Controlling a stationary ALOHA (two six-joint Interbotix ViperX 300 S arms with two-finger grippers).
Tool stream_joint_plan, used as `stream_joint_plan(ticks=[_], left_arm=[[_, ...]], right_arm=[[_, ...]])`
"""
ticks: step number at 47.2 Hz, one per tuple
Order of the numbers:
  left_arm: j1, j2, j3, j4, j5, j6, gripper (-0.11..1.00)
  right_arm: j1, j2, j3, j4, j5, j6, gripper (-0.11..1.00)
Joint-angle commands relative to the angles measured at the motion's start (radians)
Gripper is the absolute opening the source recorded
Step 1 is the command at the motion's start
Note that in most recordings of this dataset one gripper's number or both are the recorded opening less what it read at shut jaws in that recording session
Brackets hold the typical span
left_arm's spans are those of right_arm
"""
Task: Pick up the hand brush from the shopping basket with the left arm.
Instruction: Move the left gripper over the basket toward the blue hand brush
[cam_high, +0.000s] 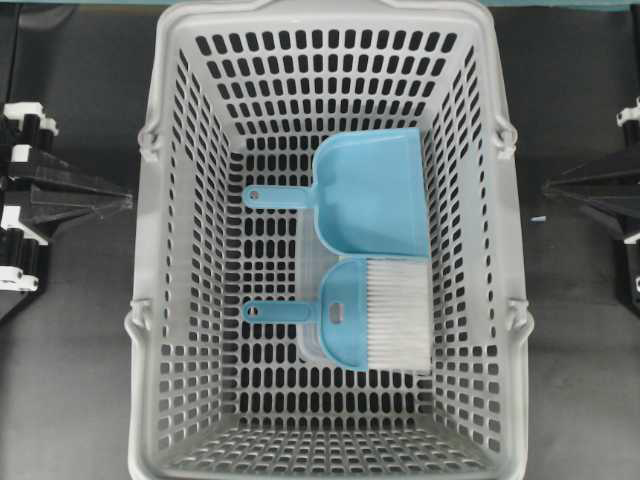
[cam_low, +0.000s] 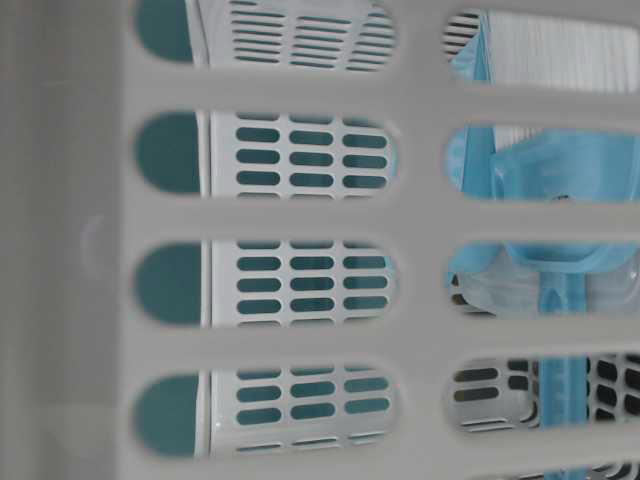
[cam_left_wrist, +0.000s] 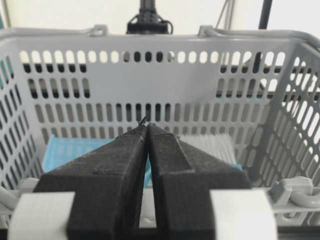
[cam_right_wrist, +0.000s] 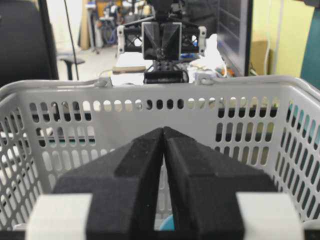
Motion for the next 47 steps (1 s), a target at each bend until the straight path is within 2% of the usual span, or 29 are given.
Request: stream_joint_plan(ticks=[1,5,6,11,18,29,40,42,47], left_arm=[[-0.021,0.006,-0.095,0.04,0.114,-0.041,0.06],[-0.026,0.026,-0.173,0.04,0.278,-0.072,0.0],[-0.028,0.037,-0.206,0.04,0.344,-0.078,0.0],[-0.044,0.092,-0.313,0.04,0.529,-0.083,0.0],[-0.066,0.221,-0.476,0.041,0.749,-0.081,0.0],[-0.081,0.483,-0.739,0.041,1.054,-0.078,0.0],[-0.083,0.692,-0.922,0.041,1.206,-0.081,0.0],[-0.081,0.713,-0.937,0.041,1.215,-0.081,0.0],[-0.081,0.759,-0.957,0.041,1.215,-0.078,0.0]], right_arm=[[0.003,0.002,-0.029,0.003,-0.005,0.006,0.0],[0.005,-0.02,-0.046,0.014,0.044,0.011,0.0],[0.005,-0.028,-0.051,0.014,0.061,0.012,0.0],[0.005,-0.058,-0.074,0.014,0.186,0.014,0.0],[0.005,-0.107,-0.094,0.014,0.328,0.014,0.0],[0.005,-0.167,-0.109,0.014,0.46,0.014,0.0],[0.005,-0.192,-0.103,0.014,0.492,0.009,0.01],[0.006,-0.196,-0.1,0.012,0.494,0.008,0.06],[0.005,-0.207,-0.092,0.014,0.499,0.015,0.28]])
